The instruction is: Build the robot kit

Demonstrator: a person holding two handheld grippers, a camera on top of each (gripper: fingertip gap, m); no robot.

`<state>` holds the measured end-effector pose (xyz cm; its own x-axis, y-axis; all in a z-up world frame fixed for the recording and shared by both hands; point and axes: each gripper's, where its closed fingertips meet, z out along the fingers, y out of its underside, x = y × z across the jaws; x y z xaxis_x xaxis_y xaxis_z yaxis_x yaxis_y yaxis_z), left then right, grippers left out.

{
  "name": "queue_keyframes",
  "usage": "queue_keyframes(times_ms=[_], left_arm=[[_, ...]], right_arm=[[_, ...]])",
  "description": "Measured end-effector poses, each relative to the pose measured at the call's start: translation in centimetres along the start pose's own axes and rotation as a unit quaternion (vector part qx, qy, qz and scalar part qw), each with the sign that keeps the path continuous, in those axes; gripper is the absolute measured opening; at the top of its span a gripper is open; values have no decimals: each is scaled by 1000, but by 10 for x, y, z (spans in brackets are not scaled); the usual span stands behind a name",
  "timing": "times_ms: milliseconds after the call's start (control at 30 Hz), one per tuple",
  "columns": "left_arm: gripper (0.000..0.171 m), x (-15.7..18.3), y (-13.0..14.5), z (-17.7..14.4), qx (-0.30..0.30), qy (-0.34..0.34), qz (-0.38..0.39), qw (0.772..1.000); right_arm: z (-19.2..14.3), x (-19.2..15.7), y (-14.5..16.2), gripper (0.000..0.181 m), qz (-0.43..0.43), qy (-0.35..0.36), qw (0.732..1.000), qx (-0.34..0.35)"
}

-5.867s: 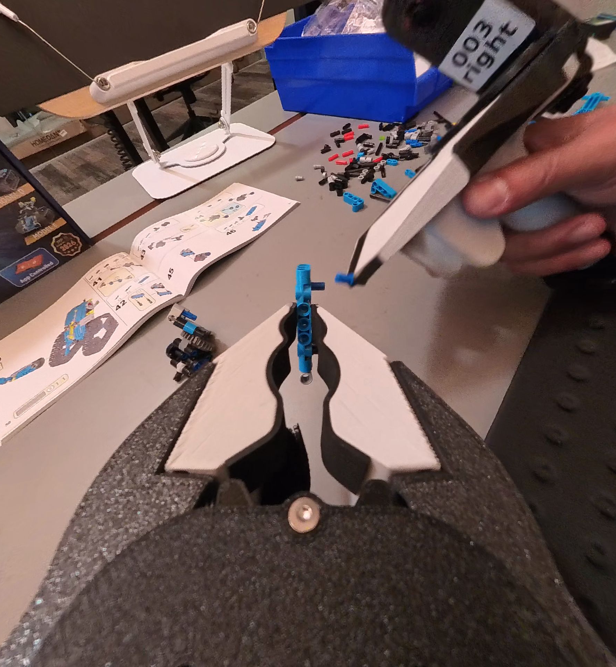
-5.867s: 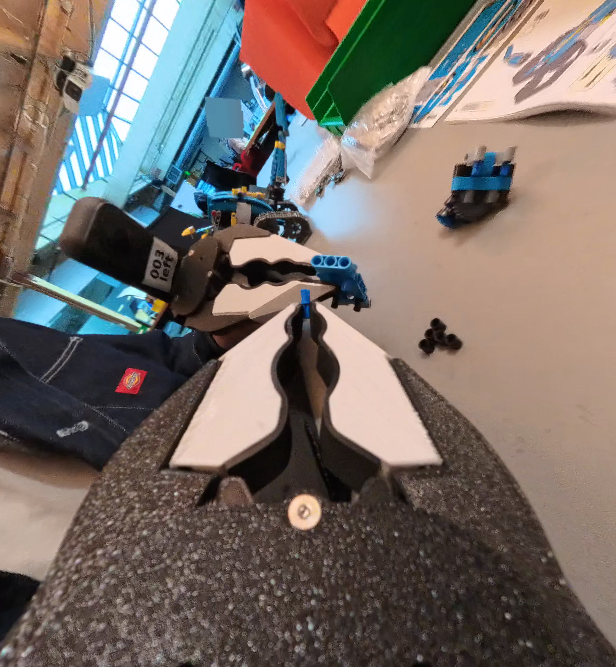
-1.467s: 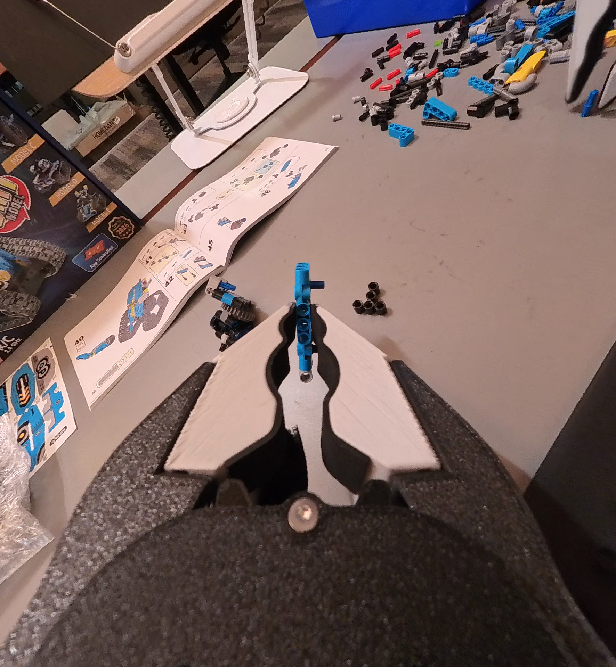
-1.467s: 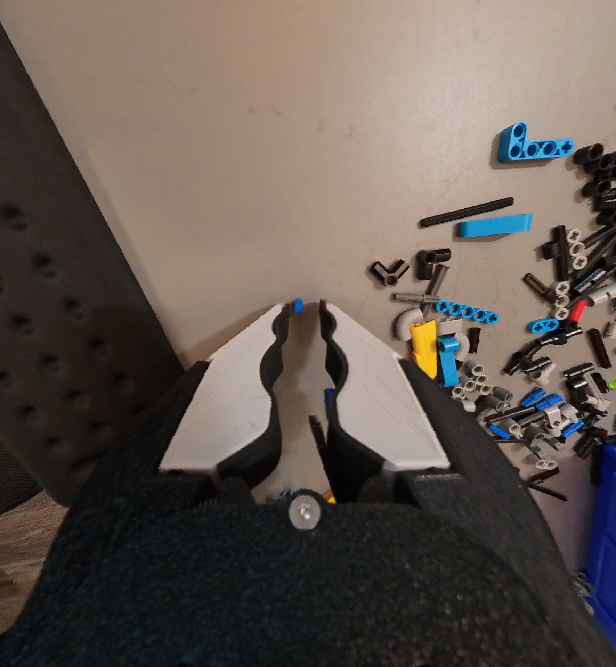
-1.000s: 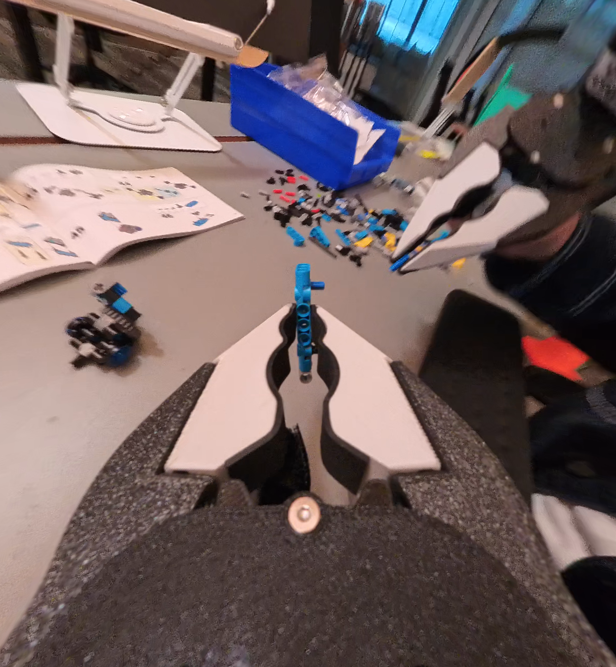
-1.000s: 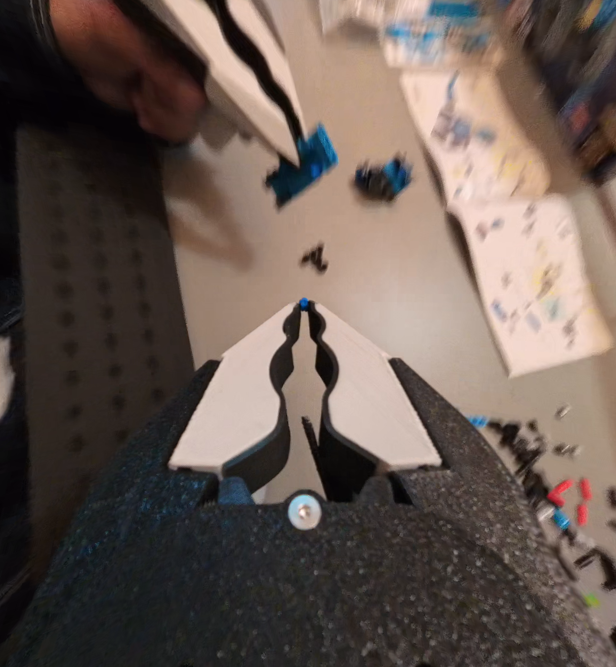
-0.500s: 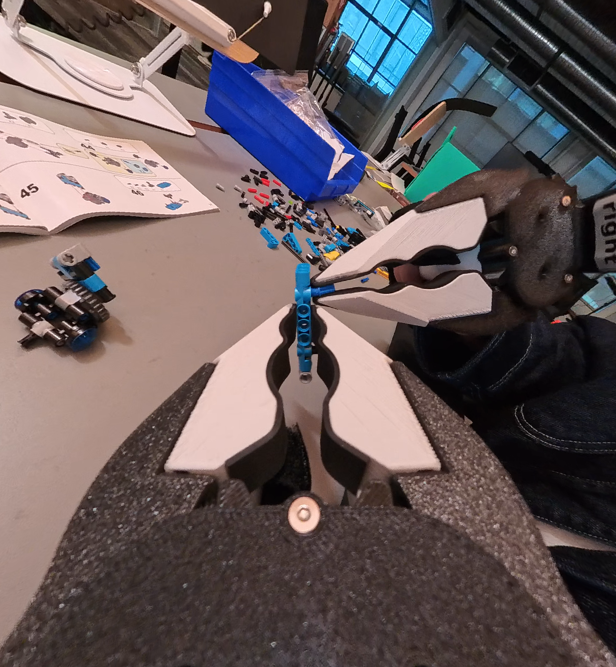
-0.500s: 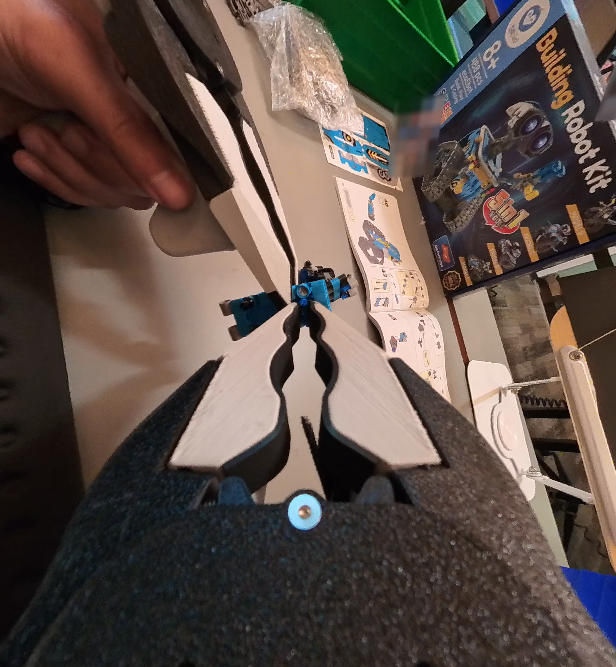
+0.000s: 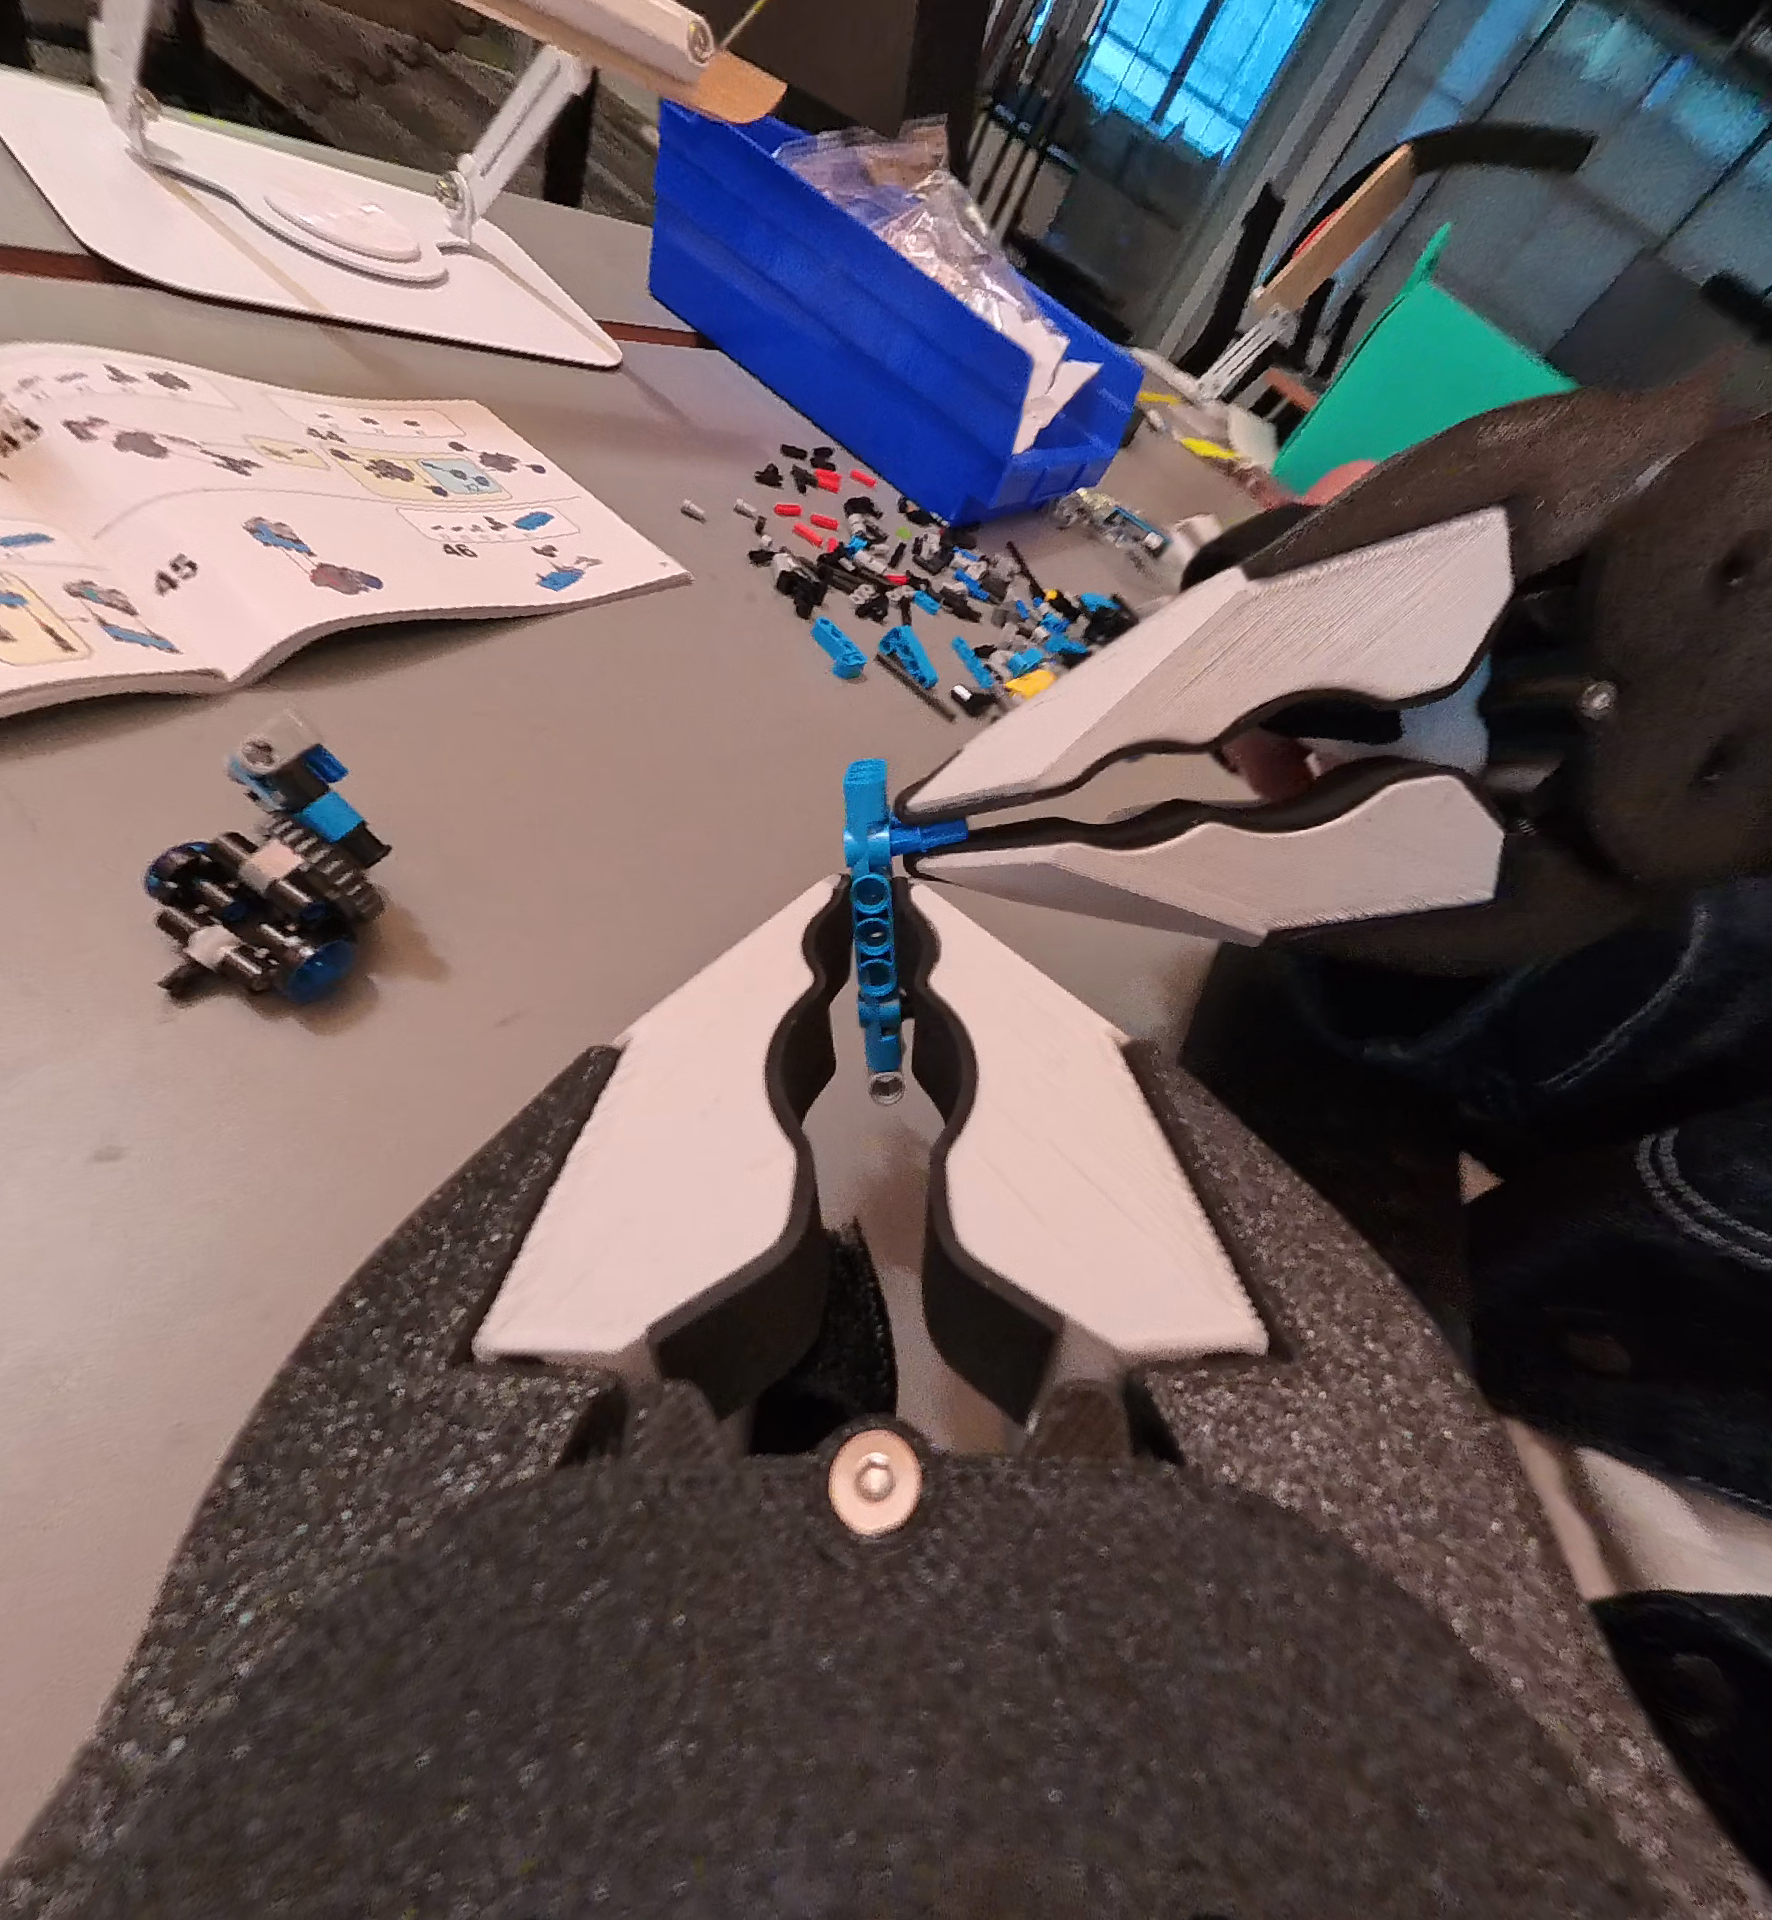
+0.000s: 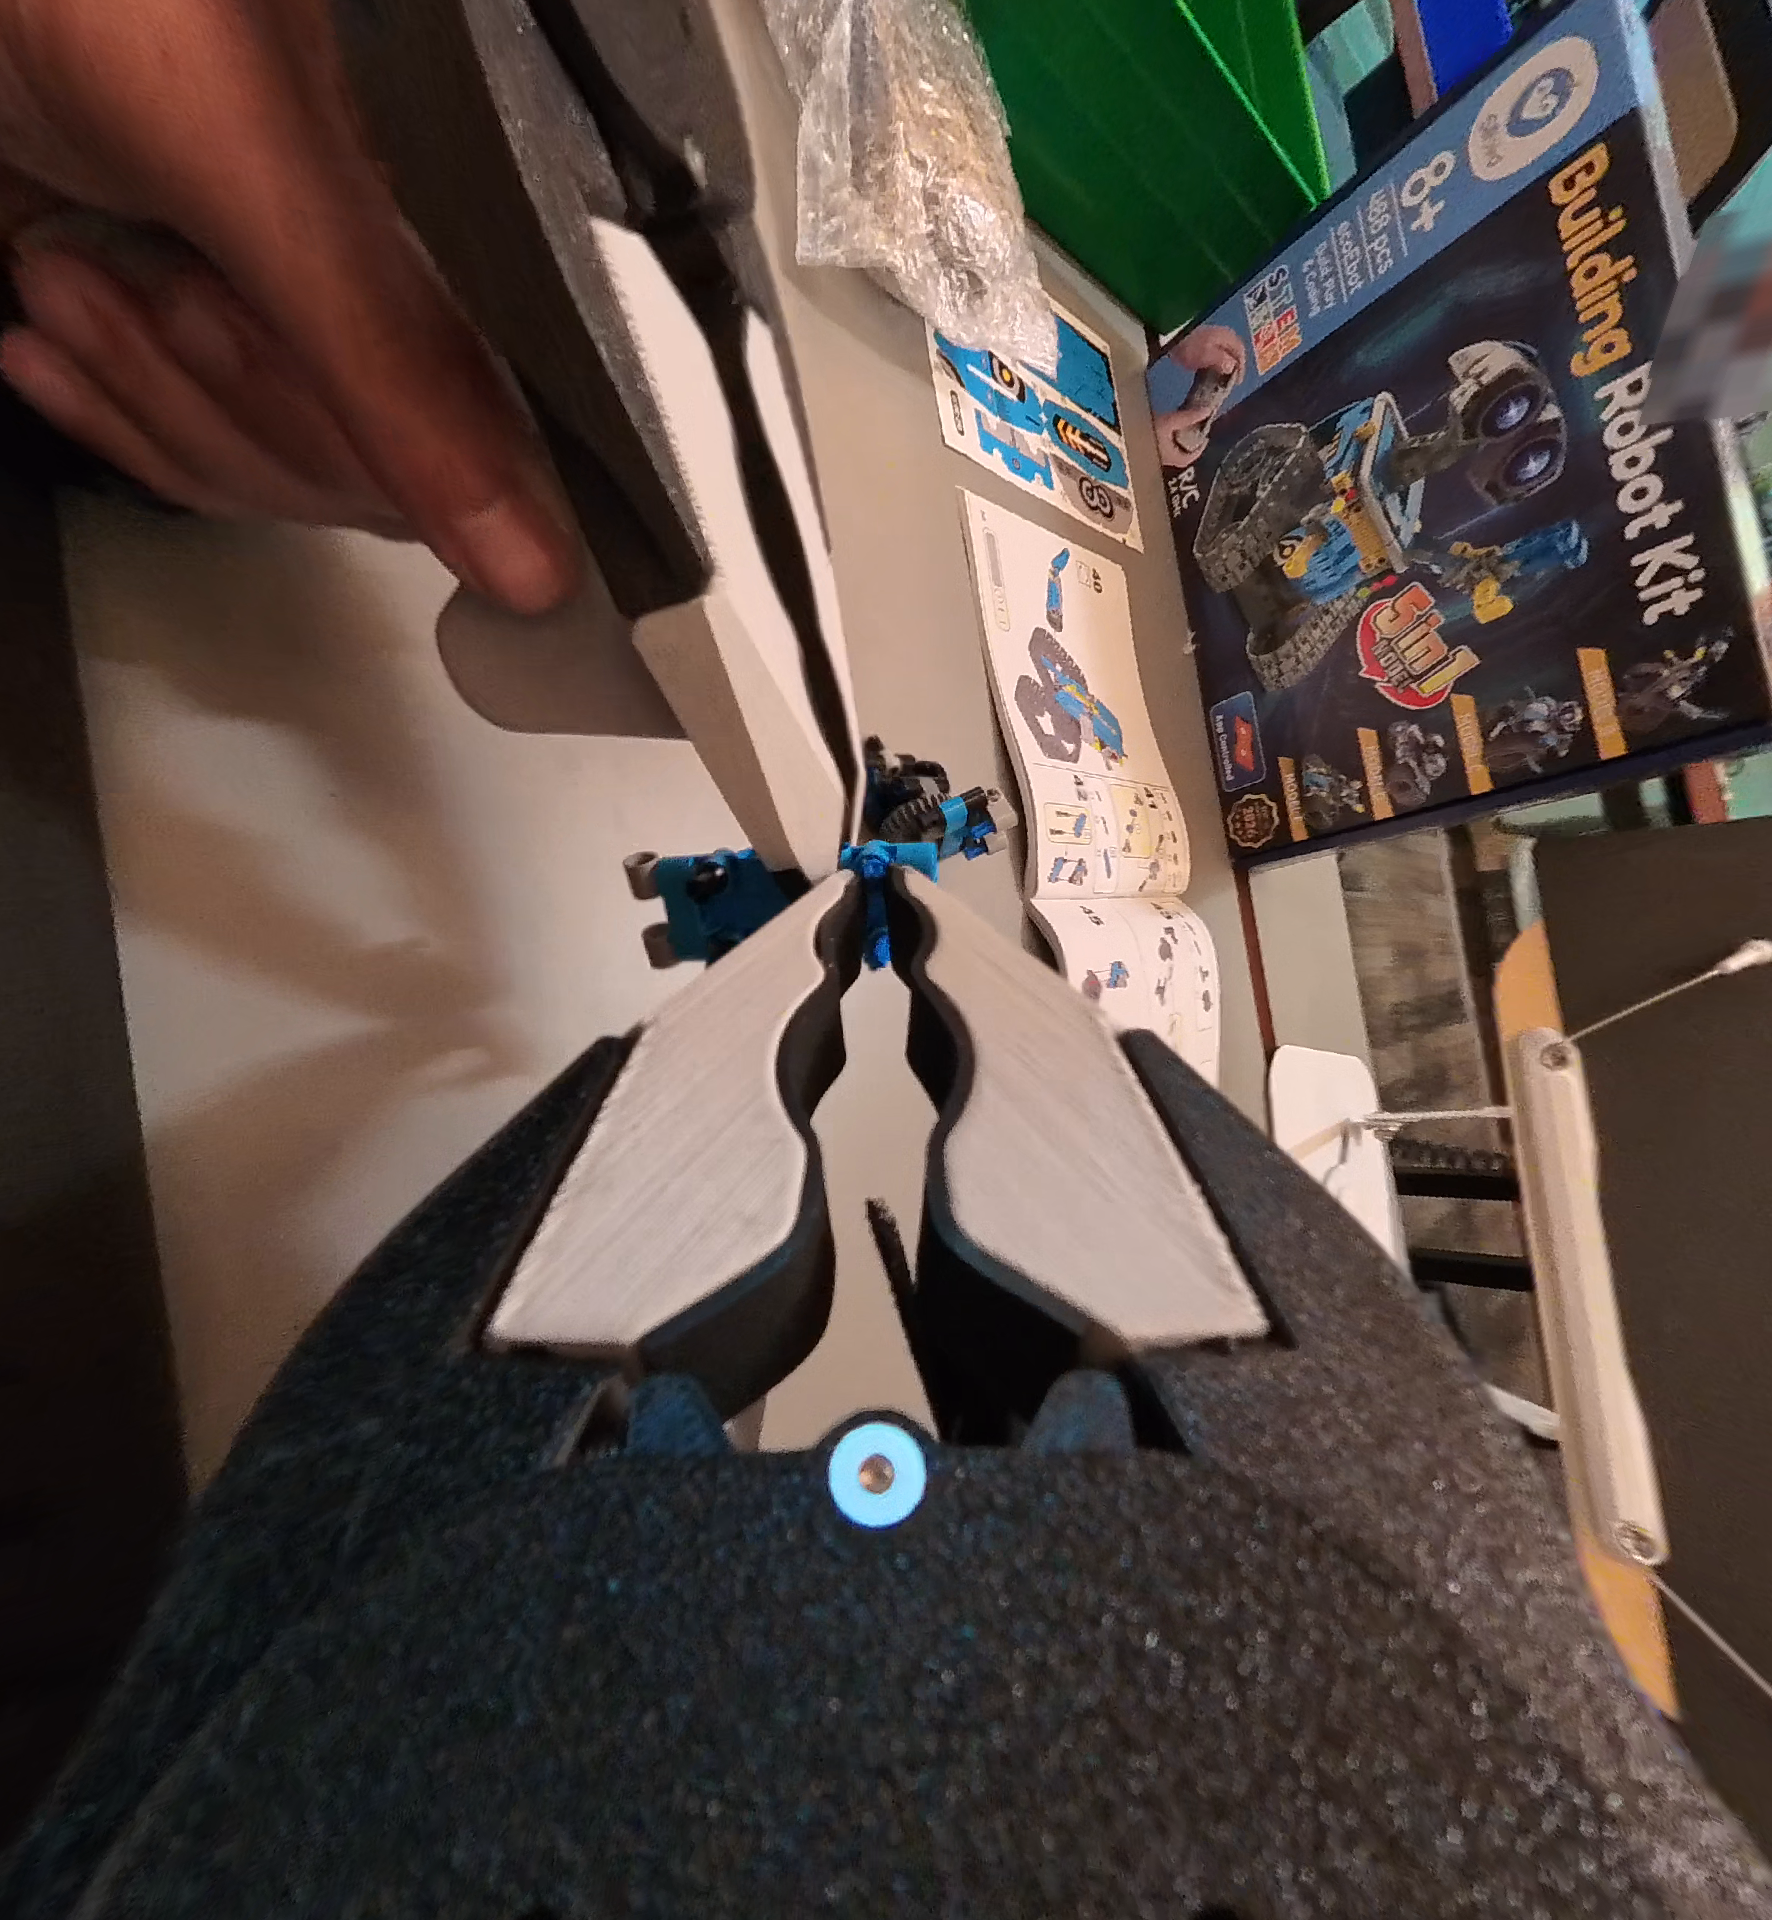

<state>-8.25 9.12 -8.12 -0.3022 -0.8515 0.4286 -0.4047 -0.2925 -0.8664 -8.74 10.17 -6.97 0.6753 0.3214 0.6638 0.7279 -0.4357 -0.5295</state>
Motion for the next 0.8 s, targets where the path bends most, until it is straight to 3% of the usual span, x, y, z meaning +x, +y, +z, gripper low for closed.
queue_keyframes(times_ms=[333,667,733,800], left_arm=[[7,6,10,2,-26,-4,56,998],[7,5,5,4,-11,19,13,1000],[7,-1,5,3,-9,4,10,1000],[7,2,2,1,-2,16,6,1000]], right_arm=[[0,-9,7,3,-112,13,993,38],[-5,-4,8,7,35,-31,997,65],[-7,-4,8,45,73,-56,993,78],[-12,1,6,45,132,-83,983,102]])
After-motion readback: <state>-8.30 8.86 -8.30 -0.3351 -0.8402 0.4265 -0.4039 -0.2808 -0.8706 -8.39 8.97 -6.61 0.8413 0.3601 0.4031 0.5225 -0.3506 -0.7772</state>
